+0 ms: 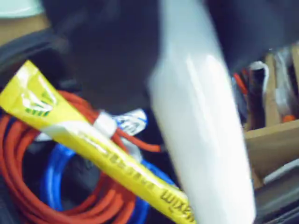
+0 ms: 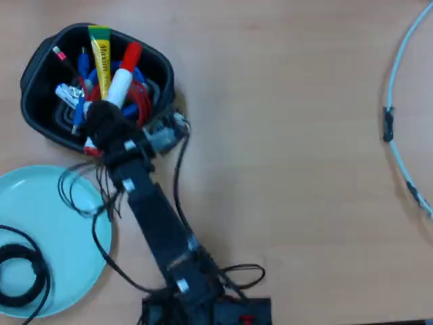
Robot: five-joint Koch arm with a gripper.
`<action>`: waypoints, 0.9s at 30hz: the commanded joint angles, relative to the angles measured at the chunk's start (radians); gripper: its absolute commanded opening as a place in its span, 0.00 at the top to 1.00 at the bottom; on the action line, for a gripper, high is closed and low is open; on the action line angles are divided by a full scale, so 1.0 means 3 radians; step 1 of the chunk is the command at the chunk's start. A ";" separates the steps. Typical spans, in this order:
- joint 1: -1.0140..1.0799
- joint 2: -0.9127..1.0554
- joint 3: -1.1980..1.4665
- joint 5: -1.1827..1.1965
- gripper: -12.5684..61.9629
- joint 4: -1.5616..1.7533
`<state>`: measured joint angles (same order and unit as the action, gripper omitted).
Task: Pick up the red pen and put it in the black bowl
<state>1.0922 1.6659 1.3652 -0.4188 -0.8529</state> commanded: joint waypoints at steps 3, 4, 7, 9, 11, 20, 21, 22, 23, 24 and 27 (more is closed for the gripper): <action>-0.0112 -0.0225 -0.0205 0.0256 0.91 0.0747; -0.0118 -0.0297 -0.0205 0.0297 0.91 0.0813; -0.0133 -0.0455 -0.0205 0.0409 0.91 0.1007; -0.0133 -0.0537 -0.0205 0.0460 0.91 0.1094; -0.0138 -0.0624 -0.0205 0.0506 0.91 0.1140; -0.0138 -0.0961 -0.0179 0.1012 0.91 0.1237; -0.0128 -0.0977 -0.0169 0.1069 0.91 0.1237; -0.0118 -0.0997 -0.0164 0.1125 0.91 0.1227; -0.0112 -0.1012 -0.0159 0.1176 0.91 0.1222; -0.0107 -0.1028 -0.0143 0.1212 0.91 0.1217; -0.0082 -0.1058 -0.0123 0.1232 0.91 0.1212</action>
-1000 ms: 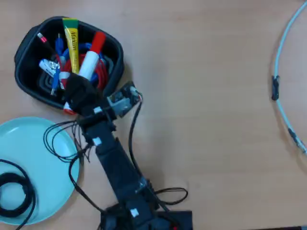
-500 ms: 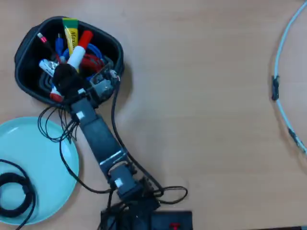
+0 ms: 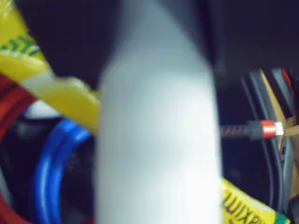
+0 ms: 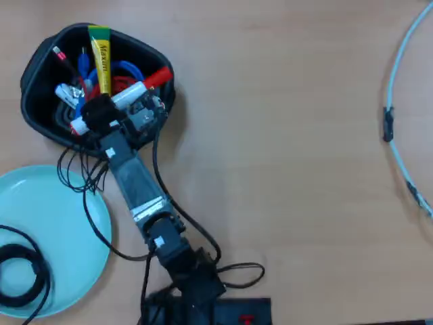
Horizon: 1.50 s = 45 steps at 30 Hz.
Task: Pick up the red pen and put it in the black bowl
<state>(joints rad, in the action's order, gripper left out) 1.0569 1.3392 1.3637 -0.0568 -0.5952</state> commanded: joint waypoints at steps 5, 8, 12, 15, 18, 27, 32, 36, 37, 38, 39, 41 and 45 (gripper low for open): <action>0.0041 0.0026 -0.0118 -0.0005 0.91 0.0353; 0.0046 0.0026 -0.0118 -0.0056 0.91 0.0353; 0.0036 0.0031 -0.0077 -0.0266 0.91 0.0307; 0.0010 0.0031 -0.0092 -0.0368 0.91 0.0276; -0.0051 0.0031 -0.0118 -0.0486 0.91 0.0281; -0.0179 -0.0015 -0.0118 -0.0741 0.79 0.0291; -0.0199 -0.0015 -0.0123 -0.0741 0.70 0.0307; -0.0199 -0.0015 -0.0123 -0.0747 0.62 0.0307; -0.0199 -0.0015 -0.0123 -0.0747 0.59 0.0307; -0.0199 -0.0015 -0.0123 -0.0747 0.56 0.0307; -0.0199 -0.0015 -0.0123 -0.0741 0.54 0.0307; -0.0199 -0.0015 -0.0123 -0.0736 0.48 0.0307; -0.0189 -0.0015 -0.0107 -0.0706 0.40 0.0307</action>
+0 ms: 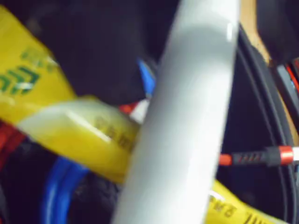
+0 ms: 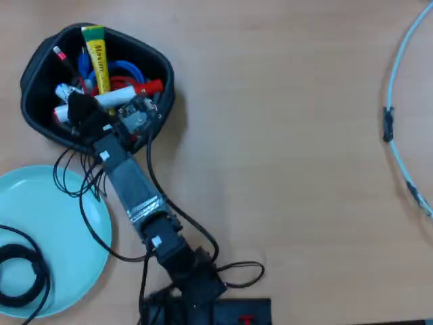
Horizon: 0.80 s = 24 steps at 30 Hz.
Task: Pick up the red pen and put it in the black bowl
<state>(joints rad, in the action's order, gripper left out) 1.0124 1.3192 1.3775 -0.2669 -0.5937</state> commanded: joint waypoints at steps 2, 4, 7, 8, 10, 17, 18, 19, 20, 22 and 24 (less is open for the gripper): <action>-0.0036 0.0051 -0.0138 0.0056 0.37 0.0302; -0.0020 0.0051 -0.0123 0.0092 0.36 0.0271; 0.0015 0.0061 -0.0046 0.0092 0.37 0.0097; 0.0051 0.0082 -0.0020 0.0092 0.37 -0.0046; 0.0123 0.0092 -0.0015 0.0092 0.37 -0.0414; 0.0465 0.0312 -0.0010 0.0261 0.36 -0.1560; 0.0511 0.0337 -0.0010 0.0271 0.36 -0.1641; 0.0547 0.0378 -0.0010 0.0276 0.36 -0.1708; 0.0568 0.0430 -0.0010 0.0281 0.36 -0.1754; 0.0593 0.0516 -0.0005 0.0276 0.36 -0.1820; 0.0614 0.0573 0.0015 0.0271 0.36 -0.1866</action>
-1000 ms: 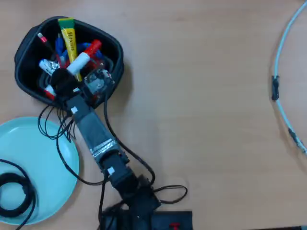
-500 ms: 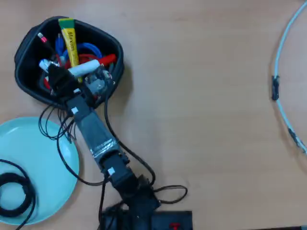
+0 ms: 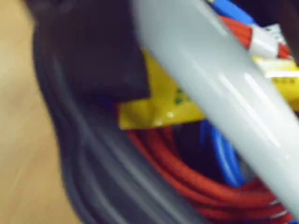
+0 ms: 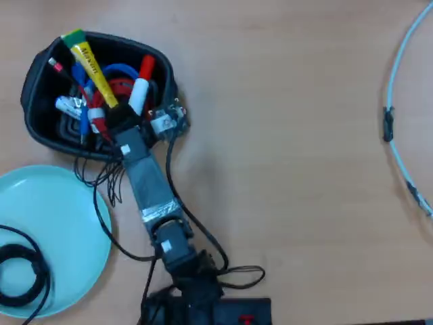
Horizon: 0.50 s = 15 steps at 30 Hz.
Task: Pick up the red pen and put it in the black bowl
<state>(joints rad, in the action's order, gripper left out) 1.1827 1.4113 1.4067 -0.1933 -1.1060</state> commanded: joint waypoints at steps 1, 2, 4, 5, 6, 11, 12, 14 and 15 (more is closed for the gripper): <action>0.0056 0.0286 -0.0056 0.0026 0.36 -0.0159; 0.0066 0.0307 -0.0031 0.0026 0.36 -0.0159; 0.0087 0.0322 -0.0015 0.0026 0.36 -0.0153; 0.0087 0.0327 -0.0015 0.0026 0.36 -0.0153; 0.0087 0.0327 -0.0015 0.0026 0.36 -0.0153; 0.0092 0.0450 -0.0005 0.0031 0.36 -0.0153; 0.0097 0.0486 -0.0005 0.0036 0.36 -0.0159; 0.0128 0.0598 -0.0005 0.0041 0.36 -0.0169; 0.0153 0.0685 0.0000 0.0036 0.36 -0.0194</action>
<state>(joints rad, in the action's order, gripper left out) 1.2134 1.5156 1.4312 -0.1917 -1.1536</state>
